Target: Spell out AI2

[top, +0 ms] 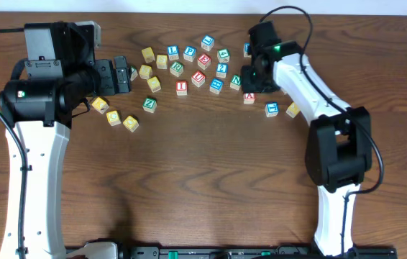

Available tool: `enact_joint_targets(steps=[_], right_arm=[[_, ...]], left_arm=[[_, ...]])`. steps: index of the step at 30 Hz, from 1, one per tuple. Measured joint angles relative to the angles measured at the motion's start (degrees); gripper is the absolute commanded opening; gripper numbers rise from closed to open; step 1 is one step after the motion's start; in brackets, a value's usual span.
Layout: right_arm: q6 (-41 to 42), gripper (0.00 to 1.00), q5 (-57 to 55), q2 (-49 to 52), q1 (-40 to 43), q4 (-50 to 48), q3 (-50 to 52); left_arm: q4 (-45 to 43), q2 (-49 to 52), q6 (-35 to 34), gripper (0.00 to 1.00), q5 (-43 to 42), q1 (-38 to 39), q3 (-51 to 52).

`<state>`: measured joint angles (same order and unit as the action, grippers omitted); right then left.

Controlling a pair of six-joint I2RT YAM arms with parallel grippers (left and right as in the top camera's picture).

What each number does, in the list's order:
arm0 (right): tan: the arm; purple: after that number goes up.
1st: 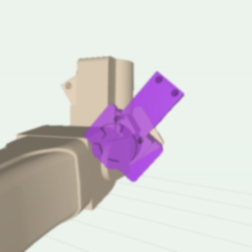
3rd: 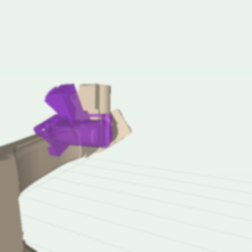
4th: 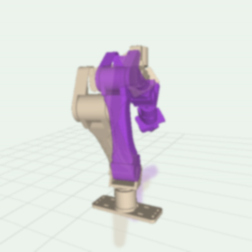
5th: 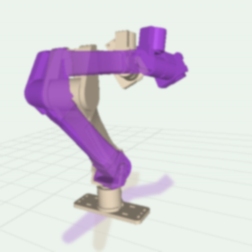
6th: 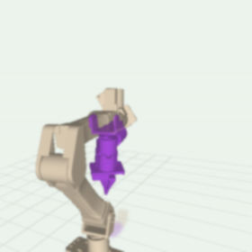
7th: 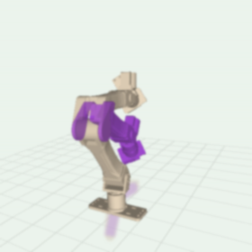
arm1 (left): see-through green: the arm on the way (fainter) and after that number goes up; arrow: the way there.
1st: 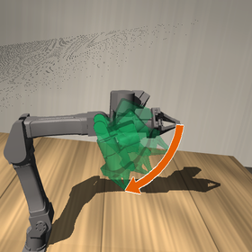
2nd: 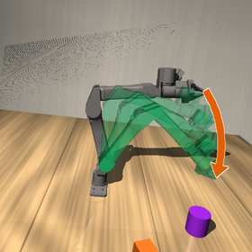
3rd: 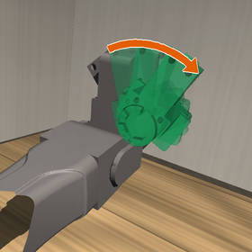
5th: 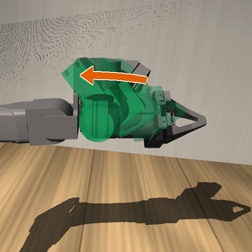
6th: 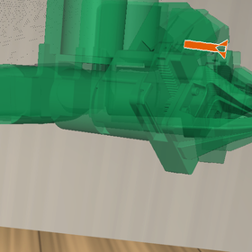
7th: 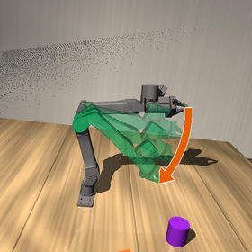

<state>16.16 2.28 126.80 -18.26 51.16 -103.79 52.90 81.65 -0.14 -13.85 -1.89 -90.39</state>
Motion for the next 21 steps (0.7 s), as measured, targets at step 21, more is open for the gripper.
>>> enact_joint_targets(steps=[21], right_arm=[[1.46,0.46,-3.85,1.81,-2.56,0.02,-0.11]], left_arm=[[-0.09,0.00,0.00,0.98,0.00,0.00,0.00]])
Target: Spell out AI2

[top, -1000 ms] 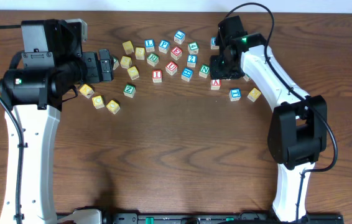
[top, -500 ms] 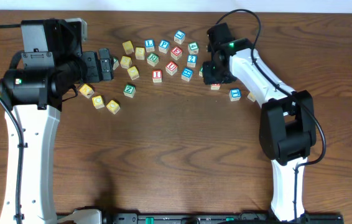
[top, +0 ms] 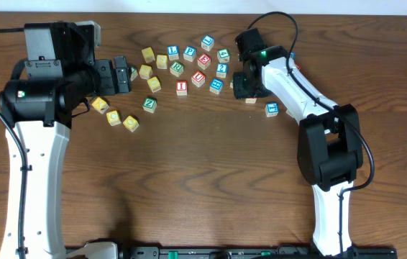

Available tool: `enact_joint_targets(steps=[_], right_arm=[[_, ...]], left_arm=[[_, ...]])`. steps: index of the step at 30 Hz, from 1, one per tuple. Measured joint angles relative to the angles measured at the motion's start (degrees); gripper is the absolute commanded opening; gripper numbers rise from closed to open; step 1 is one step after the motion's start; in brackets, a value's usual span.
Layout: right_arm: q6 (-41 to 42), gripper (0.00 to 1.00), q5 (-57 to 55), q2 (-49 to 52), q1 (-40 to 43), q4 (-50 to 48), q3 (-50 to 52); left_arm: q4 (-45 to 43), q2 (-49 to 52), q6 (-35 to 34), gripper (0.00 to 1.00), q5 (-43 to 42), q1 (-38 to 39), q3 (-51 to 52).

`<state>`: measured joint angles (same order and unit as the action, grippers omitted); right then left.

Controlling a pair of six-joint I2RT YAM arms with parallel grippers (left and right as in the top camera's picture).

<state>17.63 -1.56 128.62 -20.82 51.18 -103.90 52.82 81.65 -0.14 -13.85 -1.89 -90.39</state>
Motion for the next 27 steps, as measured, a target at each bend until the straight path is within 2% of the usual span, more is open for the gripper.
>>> enact_joint_targets(steps=[6,12,27], right_arm=[[0.39,0.42,-0.46,-1.20,0.00,1.44,-0.02],[1.81,0.32,-1.57,-2.05,0.00,2.82,-0.02],[4.85,0.36,-3.61,-2.05,0.02,-3.58,4.09]], left_arm=[[-0.31,0.00,0.00,0.98,0.00,0.00,0.00],[-0.33,0.00,0.00,0.98,0.00,0.00,0.00],[-0.31,0.00,0.00,0.98,0.00,0.00,0.00]])
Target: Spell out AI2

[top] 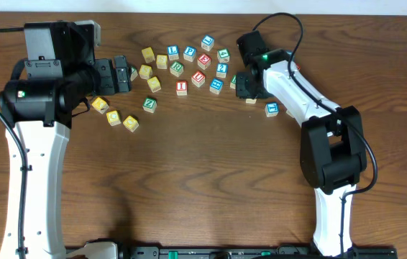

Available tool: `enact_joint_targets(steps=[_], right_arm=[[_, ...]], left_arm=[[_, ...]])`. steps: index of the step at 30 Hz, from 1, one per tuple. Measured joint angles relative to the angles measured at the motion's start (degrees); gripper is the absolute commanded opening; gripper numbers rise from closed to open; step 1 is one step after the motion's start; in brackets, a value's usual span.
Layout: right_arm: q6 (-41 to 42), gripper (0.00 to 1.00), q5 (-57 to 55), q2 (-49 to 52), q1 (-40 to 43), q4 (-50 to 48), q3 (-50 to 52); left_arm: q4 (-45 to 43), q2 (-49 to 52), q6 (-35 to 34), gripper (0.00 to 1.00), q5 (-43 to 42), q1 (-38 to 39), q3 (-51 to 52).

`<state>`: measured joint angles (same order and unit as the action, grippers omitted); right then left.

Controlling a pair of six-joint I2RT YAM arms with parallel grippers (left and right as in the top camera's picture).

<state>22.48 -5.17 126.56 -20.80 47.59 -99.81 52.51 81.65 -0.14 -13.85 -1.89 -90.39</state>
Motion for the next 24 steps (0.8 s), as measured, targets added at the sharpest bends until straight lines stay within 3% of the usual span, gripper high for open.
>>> enact_joint_targets(steps=[24], right_arm=[[-0.37,0.40,2.16,-0.46,0.09,-2.12,2.75]], left_arm=[[-0.02,0.00,0.00,0.98,0.00,0.00,0.00]])
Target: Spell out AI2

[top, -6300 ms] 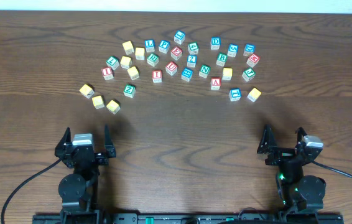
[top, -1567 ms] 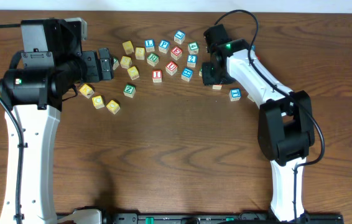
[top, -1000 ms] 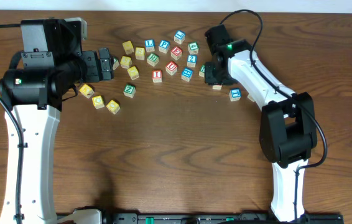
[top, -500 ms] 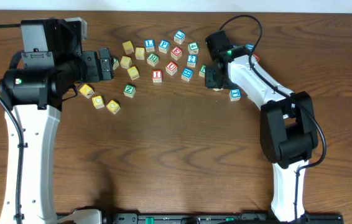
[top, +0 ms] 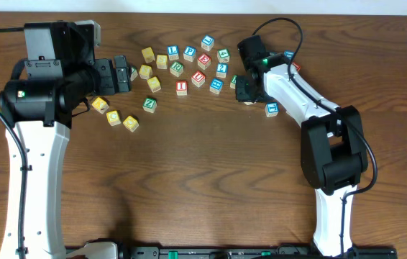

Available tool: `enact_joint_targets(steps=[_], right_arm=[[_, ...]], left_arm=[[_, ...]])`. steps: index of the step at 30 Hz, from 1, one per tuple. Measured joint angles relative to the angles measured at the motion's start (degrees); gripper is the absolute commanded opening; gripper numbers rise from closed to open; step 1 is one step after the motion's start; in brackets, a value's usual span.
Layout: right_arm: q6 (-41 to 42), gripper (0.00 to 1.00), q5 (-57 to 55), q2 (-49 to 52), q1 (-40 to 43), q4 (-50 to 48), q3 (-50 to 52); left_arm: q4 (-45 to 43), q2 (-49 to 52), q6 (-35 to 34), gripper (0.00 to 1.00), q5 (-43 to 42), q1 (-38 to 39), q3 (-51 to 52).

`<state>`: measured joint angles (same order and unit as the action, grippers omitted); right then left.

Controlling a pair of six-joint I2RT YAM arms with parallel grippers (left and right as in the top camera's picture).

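Lettered wooden blocks lie scattered across the far middle of the table. The red "I" block (top: 181, 88) and the blue "2" block (top: 221, 70) sit among them. My right gripper (top: 246, 91) hangs low over the right end of the scatter, covering most of a block; only a pale sliver of that block (top: 249, 101) shows beneath it. The overhead view hides how its jaws stand. My left gripper (top: 129, 73) points right at the left end of the scatter, next to a yellow block (top: 144, 71), and holds nothing visible.
More blocks lie around: a green "Z" block (top: 149, 103), three yellow blocks (top: 113, 116) at the left, and a blue block (top: 272, 109) right of the right gripper. The right arm (top: 297, 90) reaches diagonally over the table. Bare wood (top: 211, 173) fills the near half.
My right gripper has shifted slightly toward me and to the right, covering more of the block beneath it. The left arm and the other blocks have not moved.
At first my right gripper was farther right, with the red "A" block showing just in front of it. Then it stood farther left, over that block's left side. It stayed there, and now sits a little nearer, almost hiding the block. The left arm stayed still.
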<state>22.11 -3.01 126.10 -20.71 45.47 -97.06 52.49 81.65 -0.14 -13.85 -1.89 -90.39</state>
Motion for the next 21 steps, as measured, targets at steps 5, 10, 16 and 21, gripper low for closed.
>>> enact_joint_targets(steps=[5,10,16,21], right_arm=[[-0.46,0.40,0.92,0.00,0.00,1.07,-1.09],[-1.14,0.40,1.20,0.00,0.00,1.51,-3.67],[-1.77,0.40,1.36,0.00,-0.11,1.57,-4.15],[-1.86,0.27,1.49,0.00,-0.11,1.62,-4.15]], left_arm=[[0.02,0.00,0.00,0.98,0.00,0.00,0.00],[0.00,0.00,0.00,0.98,0.00,0.00,0.00],[0.02,0.00,0.00,0.97,0.00,0.00,0.00],[0.00,0.00,0.00,0.97,0.00,0.00,0.00]])
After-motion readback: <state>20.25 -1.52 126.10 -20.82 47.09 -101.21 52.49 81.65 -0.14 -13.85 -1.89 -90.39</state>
